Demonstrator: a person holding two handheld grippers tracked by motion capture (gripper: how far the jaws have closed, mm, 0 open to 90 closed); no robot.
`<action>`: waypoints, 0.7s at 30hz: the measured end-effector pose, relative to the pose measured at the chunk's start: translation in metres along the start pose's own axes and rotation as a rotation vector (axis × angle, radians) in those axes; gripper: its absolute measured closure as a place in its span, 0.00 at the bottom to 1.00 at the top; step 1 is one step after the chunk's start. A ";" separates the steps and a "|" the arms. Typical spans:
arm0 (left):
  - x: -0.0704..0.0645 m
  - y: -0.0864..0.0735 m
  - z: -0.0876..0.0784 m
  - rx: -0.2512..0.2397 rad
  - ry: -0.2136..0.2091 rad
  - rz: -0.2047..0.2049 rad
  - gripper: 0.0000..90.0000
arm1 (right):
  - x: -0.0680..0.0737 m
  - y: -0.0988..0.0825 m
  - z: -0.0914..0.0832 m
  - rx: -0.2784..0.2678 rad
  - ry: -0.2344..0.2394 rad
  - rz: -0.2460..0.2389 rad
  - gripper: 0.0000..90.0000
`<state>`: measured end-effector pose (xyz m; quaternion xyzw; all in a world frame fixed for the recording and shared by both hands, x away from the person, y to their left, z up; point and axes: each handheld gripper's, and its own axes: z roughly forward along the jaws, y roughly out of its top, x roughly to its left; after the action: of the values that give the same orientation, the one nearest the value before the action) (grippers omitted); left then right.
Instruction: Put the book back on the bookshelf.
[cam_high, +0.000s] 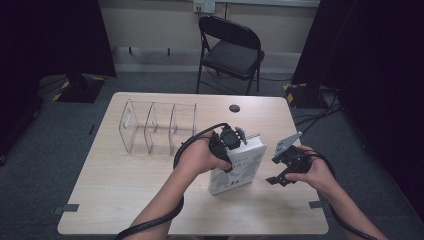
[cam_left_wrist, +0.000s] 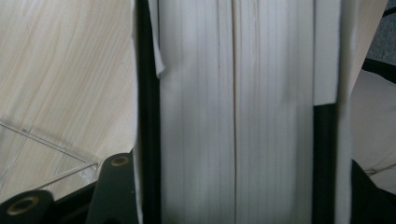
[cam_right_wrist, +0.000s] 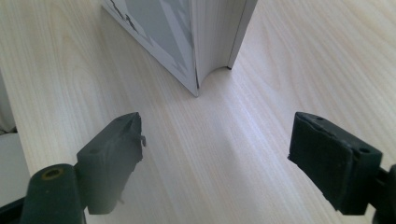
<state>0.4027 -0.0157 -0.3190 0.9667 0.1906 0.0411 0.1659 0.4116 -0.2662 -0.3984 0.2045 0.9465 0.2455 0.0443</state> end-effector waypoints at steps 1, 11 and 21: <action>0.000 0.001 -0.001 0.009 0.001 0.004 0.51 | 0.000 -0.001 0.002 -0.004 0.001 0.005 0.18; 0.001 0.005 0.001 0.030 -0.004 -0.001 0.51 | 0.001 -0.019 0.023 -0.038 0.002 0.041 0.17; 0.002 0.008 0.004 0.043 -0.020 -0.039 0.50 | 0.002 -0.033 0.039 -0.061 -0.018 0.071 0.16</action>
<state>0.4083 -0.0228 -0.3200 0.9665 0.2084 0.0239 0.1477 0.4045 -0.2742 -0.4480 0.2387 0.9304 0.2738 0.0502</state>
